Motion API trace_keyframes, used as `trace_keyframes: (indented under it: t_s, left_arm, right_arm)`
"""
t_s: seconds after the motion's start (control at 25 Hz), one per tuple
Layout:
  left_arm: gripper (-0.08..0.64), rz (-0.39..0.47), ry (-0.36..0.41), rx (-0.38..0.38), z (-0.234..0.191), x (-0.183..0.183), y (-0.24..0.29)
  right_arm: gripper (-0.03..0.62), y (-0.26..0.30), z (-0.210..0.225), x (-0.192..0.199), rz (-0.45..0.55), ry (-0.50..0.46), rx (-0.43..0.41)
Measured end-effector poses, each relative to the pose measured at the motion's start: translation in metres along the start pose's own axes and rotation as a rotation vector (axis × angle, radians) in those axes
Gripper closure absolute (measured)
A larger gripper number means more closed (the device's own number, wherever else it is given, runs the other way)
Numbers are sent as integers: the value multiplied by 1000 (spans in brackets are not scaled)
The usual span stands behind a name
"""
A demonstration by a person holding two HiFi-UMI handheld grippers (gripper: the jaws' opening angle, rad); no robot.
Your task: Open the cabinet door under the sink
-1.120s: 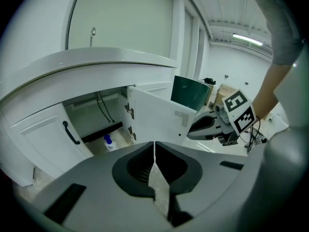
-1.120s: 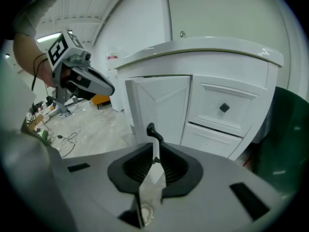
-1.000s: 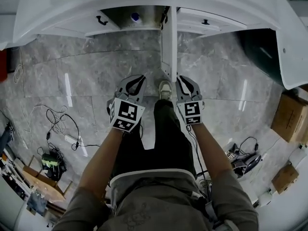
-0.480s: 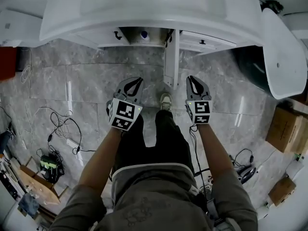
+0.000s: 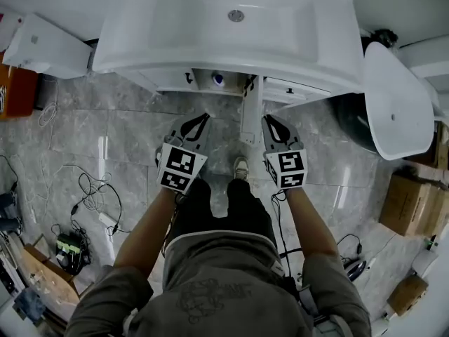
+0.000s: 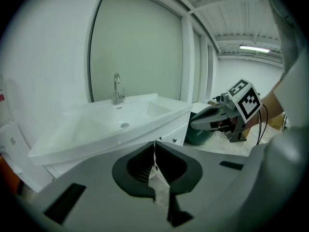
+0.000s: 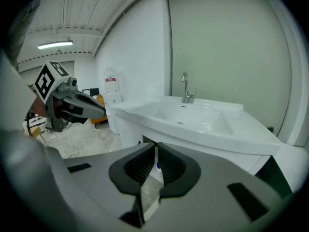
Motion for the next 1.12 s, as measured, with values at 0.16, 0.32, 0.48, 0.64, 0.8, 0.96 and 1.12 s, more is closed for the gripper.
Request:
trace_keyframes:
  t_s: [0.16,0.32,0.48,0.64,0.8,0.96,1.12]
  left_arm:
    - [537,55,39,-32,-27,-38,-24]
    - [537,100,79,-92,-48,-77,-51]
    - [537,161,108,-141,-64,-110,-78]
    - [537,218,123,-158,-70,-137,-107]
    - [537,281,162,-166,-75,-168,-131]
    - [537,346,185,-196,-84,-193,-156]
    - [537,426,208,-249,-93,-218,-182]
  right_arm:
    - [554,-14,-20,-54,78,17,-32]
    - [554,-35,-38,-110,152,-2,-62]
    - [555,-54,-60,-157,199,-25,-123]
    - [557,-74,-82,-195,257,-41,-180]
    - [557,-89,-90,-228,323,-58,-217]
    - [557,-105,-101,-260,388,-72,-252]
    - [555,-133,-122,-295,456,-120,-286]
Point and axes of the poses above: the fingertips, and each gripper's own axes: y forward along the fingers, z to its right, x out of its underside, the point moved 6 cm from there along -y, backward along the fingers, and after that the axes turned 13 degrees about y, right-handed, at the moved point
